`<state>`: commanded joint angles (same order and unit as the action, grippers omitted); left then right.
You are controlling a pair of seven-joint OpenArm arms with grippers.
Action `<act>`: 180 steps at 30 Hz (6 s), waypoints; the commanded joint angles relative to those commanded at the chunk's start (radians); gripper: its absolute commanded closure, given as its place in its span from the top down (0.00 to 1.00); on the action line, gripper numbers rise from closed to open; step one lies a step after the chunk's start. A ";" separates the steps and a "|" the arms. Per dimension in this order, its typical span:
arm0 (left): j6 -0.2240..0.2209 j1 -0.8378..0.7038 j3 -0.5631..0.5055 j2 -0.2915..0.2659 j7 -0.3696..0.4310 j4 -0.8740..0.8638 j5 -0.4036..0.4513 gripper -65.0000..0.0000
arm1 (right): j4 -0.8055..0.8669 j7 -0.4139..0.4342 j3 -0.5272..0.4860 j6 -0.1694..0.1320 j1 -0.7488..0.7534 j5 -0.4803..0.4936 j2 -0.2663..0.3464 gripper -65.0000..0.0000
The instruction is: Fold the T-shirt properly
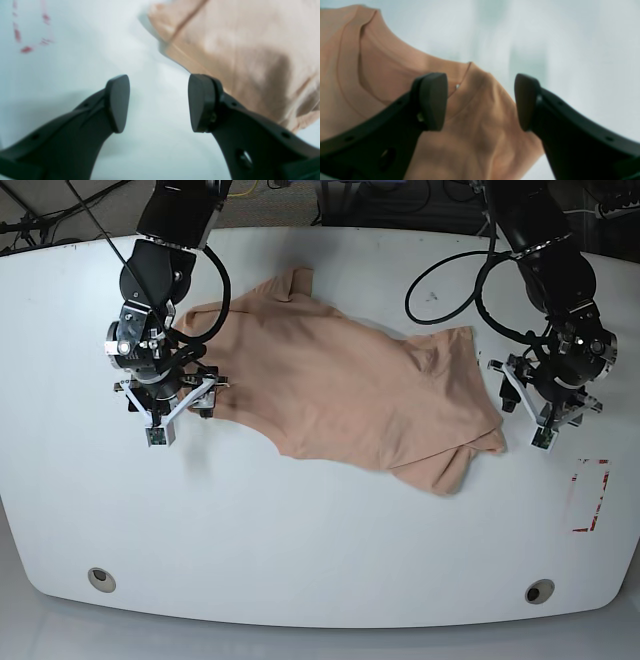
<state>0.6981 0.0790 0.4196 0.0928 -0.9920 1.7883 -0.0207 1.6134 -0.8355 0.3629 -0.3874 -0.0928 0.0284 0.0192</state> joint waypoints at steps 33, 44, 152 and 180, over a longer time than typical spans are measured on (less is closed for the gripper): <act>0.000 -0.003 0.003 0.000 0.002 -0.003 0.000 0.53 | -0.163 0.135 0.002 0.000 0.026 0.008 0.020 0.29; 0.000 -0.002 0.003 0.000 0.003 -0.005 0.000 0.53 | -0.034 0.063 0.000 0.000 0.057 0.008 -0.008 0.00; 0.000 0.021 -0.029 -0.092 0.087 -0.097 -0.005 0.75 | 0.011 -0.091 -0.632 -0.002 -1.459 -0.003 -0.170 0.00; 0.000 0.112 -0.264 -0.129 0.206 -0.307 -0.002 0.75 | 0.017 -0.086 -0.635 -0.002 -1.413 -0.005 -0.170 0.00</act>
<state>0.6981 0.1910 0.1557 -0.0361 -0.7864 1.4814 -0.0222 1.6303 -0.9214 -0.2723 -0.3890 -1.5060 0.0238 -0.1511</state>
